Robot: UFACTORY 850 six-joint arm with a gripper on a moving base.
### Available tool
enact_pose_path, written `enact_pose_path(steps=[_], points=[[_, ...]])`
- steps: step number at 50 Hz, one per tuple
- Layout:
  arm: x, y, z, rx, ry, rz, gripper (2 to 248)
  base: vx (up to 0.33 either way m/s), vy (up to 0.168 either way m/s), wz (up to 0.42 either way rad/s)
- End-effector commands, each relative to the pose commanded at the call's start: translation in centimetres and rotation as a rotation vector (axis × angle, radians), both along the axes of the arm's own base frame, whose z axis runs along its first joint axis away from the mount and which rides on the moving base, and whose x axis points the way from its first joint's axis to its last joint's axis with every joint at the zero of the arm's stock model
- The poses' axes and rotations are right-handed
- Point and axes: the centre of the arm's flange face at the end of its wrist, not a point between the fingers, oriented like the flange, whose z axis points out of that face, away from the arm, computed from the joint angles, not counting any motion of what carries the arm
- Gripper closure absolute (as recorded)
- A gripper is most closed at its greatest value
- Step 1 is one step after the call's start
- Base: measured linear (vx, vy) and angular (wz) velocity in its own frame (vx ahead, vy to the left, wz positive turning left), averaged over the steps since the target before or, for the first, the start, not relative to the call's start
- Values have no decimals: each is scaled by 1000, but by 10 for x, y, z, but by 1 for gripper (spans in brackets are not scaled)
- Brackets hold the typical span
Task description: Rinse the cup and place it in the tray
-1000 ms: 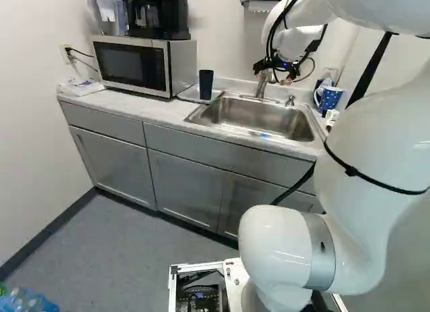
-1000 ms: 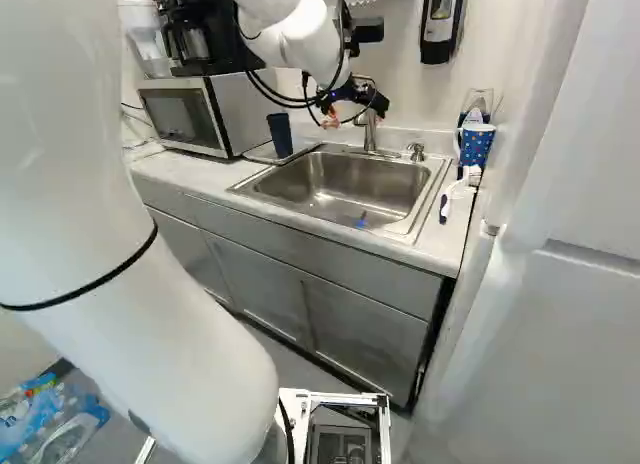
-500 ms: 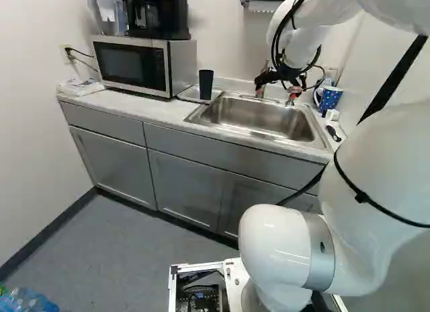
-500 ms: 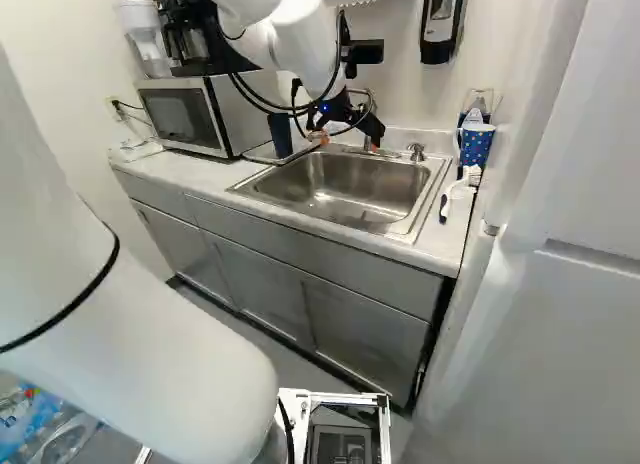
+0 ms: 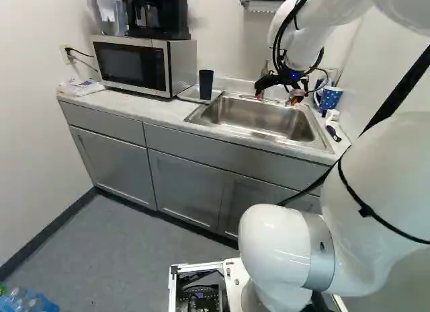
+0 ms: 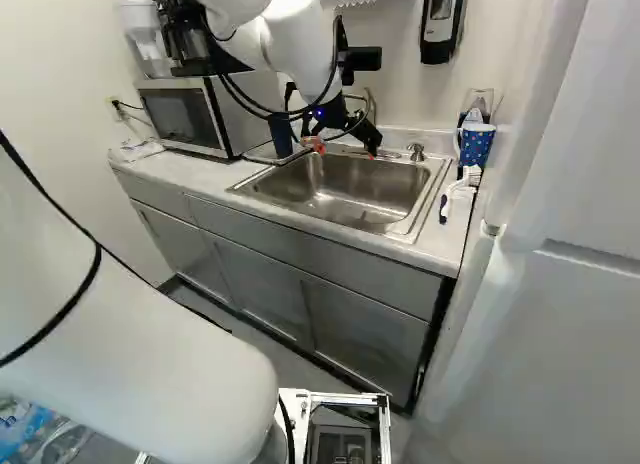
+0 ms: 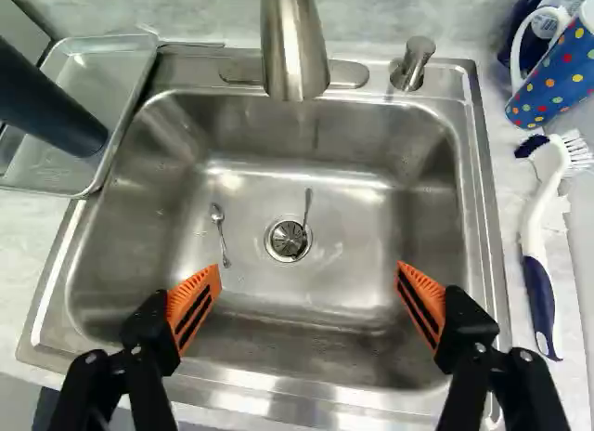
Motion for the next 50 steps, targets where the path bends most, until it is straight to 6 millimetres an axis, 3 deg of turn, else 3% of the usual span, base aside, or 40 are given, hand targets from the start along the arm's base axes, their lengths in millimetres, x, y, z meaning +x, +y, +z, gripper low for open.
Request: enact_pose_path(steps=[50], points=[[0, 0, 0, 0, 0, 0, 3, 0, 4, 12]])
